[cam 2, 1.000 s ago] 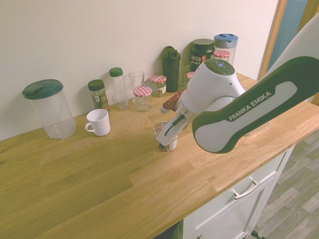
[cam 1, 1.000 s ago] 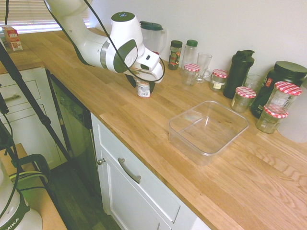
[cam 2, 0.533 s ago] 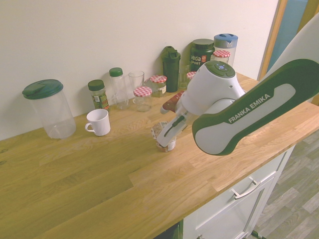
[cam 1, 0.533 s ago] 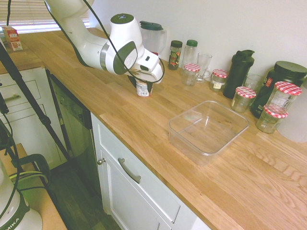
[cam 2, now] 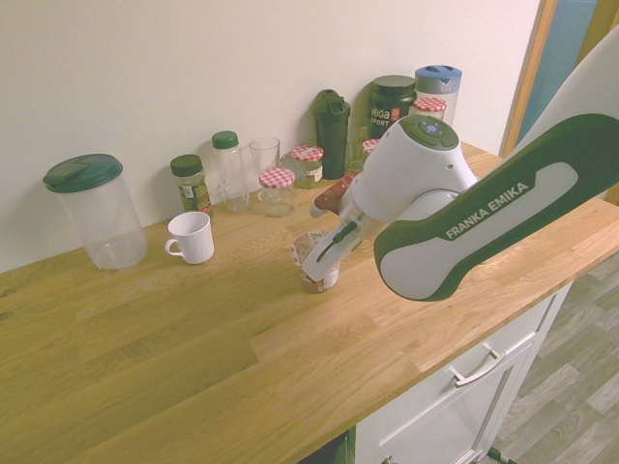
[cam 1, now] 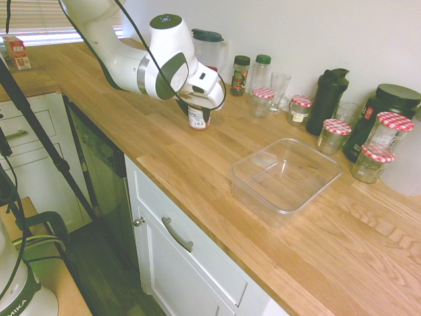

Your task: Put the cereal into the container

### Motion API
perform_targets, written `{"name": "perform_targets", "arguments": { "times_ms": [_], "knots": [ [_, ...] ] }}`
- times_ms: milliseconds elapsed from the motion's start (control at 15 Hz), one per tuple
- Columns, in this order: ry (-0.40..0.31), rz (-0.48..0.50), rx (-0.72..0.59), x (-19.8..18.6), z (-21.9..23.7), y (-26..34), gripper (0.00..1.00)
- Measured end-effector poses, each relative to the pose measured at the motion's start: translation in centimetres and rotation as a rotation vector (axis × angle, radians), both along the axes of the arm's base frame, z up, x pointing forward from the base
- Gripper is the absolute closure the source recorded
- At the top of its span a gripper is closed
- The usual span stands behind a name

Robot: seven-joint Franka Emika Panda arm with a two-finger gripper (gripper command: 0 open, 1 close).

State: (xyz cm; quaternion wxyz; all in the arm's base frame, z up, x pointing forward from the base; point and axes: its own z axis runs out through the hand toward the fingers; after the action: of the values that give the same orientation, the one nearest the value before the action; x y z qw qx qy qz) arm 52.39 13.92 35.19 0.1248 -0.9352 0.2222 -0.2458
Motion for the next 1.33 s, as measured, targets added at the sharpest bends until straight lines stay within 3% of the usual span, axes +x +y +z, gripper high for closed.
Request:
{"name": "perform_targets", "arguments": {
  "times_ms": [267, 600, 1333],
  "knots": [
    [-0.046, -0.05, 0.019, -0.7, 3.8, -2.0, 1.0],
    [-0.116, -0.117, 0.042, -5.0, 9.6, -6.8, 1.0],
    [-0.164, -0.338, 0.109, -8.3, 9.7, -23.9, 1.0]
  ]
}}
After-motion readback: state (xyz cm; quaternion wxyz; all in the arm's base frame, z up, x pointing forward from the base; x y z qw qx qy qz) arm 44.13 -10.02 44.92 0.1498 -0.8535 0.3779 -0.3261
